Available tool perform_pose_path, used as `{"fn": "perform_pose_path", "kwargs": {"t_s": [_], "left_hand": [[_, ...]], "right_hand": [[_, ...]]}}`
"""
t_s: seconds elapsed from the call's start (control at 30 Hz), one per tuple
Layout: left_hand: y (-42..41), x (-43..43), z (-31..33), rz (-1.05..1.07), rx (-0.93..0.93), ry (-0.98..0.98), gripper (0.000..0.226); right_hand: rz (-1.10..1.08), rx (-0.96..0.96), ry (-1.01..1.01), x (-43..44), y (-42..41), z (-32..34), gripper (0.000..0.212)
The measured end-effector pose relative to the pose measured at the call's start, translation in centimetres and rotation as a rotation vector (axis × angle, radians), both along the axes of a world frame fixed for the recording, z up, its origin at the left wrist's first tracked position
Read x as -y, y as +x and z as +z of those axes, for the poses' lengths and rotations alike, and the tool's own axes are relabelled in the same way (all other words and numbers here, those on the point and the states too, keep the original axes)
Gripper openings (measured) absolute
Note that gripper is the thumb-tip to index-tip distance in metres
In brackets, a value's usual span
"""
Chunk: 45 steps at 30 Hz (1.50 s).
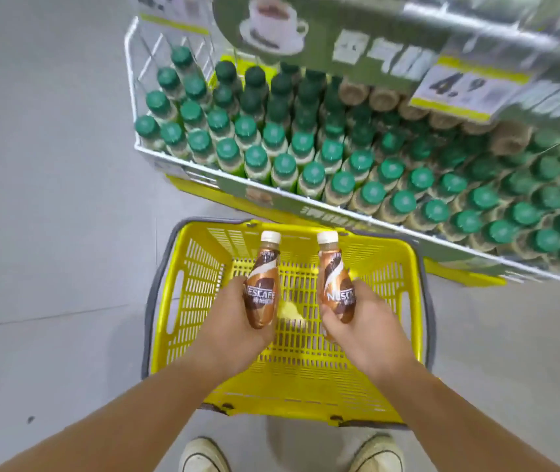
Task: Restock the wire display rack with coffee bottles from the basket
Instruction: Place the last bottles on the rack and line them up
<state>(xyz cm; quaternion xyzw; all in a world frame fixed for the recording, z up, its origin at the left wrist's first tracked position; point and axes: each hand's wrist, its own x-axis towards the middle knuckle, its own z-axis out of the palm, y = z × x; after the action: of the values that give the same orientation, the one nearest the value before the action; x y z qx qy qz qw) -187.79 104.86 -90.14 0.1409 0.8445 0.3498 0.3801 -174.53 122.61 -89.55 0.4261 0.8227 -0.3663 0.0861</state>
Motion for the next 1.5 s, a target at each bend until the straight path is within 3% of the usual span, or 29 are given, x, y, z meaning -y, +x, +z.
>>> {"fn": "perform_pose_path", "kwargs": {"t_s": [0.1,0.37,0.57,0.83,0.9,1.1,1.3,1.4,1.5], "left_hand": [[-1.3,-0.5,9.0,-0.015,-0.057,0.064,0.060],[-4.5,-3.3,39.1,-0.019,-0.267,0.295,0.050],[-5.4,-4.9,59.5,-0.064,-0.485,0.419,0.064],[-6.3,-5.5,79.8,-0.098,-0.664,0.639,0.070],[-6.4,-5.6,83.7,-0.120,-0.736,0.665,0.069],[-7.3,-9.2,91.7,-0.126,-0.816,0.709,0.068],[-7.7,-16.5,93.4,-0.166,-0.845,0.593,0.069],[-7.4,-20.7,92.7,-0.162,-0.816,0.534,0.084],[-6.9,-24.5,91.8,-0.167,-0.758,0.501,0.085]], "right_hand": [[0.024,-0.049,0.031,-0.6,-1.0,8.8,0.033],[0.051,-0.229,0.199,-3.2,-3.7,38.1,0.035],[0.028,-0.422,0.354,-3.4,-5.2,59.0,0.035],[0.017,-0.594,0.529,-3.3,-5.7,78.6,0.032],[0.009,-0.612,0.552,-3.6,-5.9,82.0,0.036],[-0.070,-0.638,0.644,-6.8,-6.7,89.4,0.075],[-0.180,-0.607,0.668,-13.3,-6.4,92.1,0.060],[-0.216,-0.569,0.664,-17.5,-6.1,92.1,0.055],[-0.234,-0.506,0.670,-21.0,-6.0,91.6,0.055]]}}
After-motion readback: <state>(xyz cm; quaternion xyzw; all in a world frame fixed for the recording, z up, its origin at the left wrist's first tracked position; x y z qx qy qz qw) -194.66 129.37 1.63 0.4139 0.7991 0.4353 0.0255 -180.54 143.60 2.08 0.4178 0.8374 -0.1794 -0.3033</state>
